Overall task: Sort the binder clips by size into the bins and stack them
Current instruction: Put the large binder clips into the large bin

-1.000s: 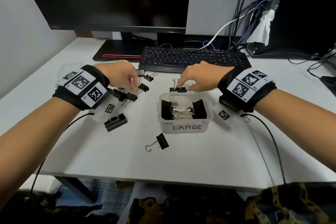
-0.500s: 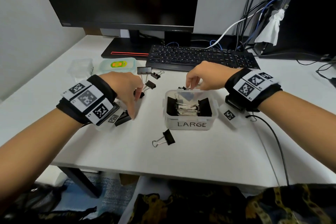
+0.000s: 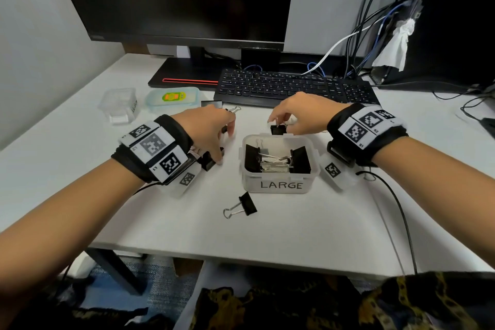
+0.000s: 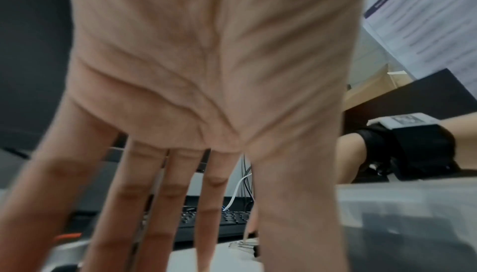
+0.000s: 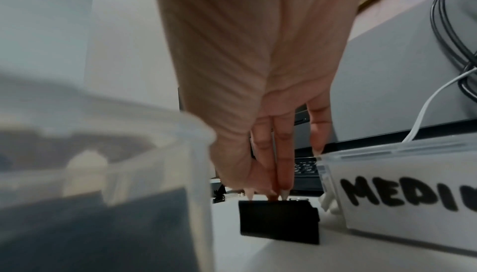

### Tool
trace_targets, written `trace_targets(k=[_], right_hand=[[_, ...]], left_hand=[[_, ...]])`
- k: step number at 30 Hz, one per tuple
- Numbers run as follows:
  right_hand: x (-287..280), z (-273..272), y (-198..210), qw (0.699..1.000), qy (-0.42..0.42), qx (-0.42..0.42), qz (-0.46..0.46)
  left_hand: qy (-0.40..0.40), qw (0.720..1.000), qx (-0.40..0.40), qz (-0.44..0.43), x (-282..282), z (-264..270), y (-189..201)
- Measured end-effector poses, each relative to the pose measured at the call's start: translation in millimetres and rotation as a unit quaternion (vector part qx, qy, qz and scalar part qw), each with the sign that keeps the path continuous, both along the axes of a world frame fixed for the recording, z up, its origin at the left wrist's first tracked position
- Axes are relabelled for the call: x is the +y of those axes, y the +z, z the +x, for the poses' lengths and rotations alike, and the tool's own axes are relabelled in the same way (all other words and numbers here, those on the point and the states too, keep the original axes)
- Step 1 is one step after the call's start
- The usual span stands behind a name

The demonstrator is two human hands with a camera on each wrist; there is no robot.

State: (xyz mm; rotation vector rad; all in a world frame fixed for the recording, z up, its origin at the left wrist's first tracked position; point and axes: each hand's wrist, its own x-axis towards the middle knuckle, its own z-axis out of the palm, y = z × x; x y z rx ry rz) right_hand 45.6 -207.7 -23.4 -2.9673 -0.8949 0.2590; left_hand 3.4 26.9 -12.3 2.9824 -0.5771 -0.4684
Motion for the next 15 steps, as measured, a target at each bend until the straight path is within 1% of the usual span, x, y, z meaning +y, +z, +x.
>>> trace_targets(k=[2, 3, 5, 8, 15], right_hand=[[1.7, 0.9, 1.5, 1.0, 0.006, 0.006, -0.017], [2.1, 1.2, 2.0, 1.0, 0.011, 0.007, -0.028], [2.5, 1.3, 3.3, 0.999, 0.015, 0.004, -0.045], [2.2, 3.3, 2.5, 0.999, 0.018, 0.009, -0.042], [-1.2, 2.6, -1.2, 1.0, -0.002, -0.01, -0.029]], left_hand=[[0.011, 0.998, -0.012, 0.06, -1.2, -3.1, 1.6], [0.021, 0.997, -0.01, 0.073, -1.6, -4.3, 2.3], [0.035, 0.997, 0.01, 0.073, -2.4, -5.5, 2.8], [0.034, 0.996, 0.029, 0.077, -2.0, -6.1, 1.2], [0.026, 0.996, 0.017, 0.088, 1.1, -8.7, -3.1]])
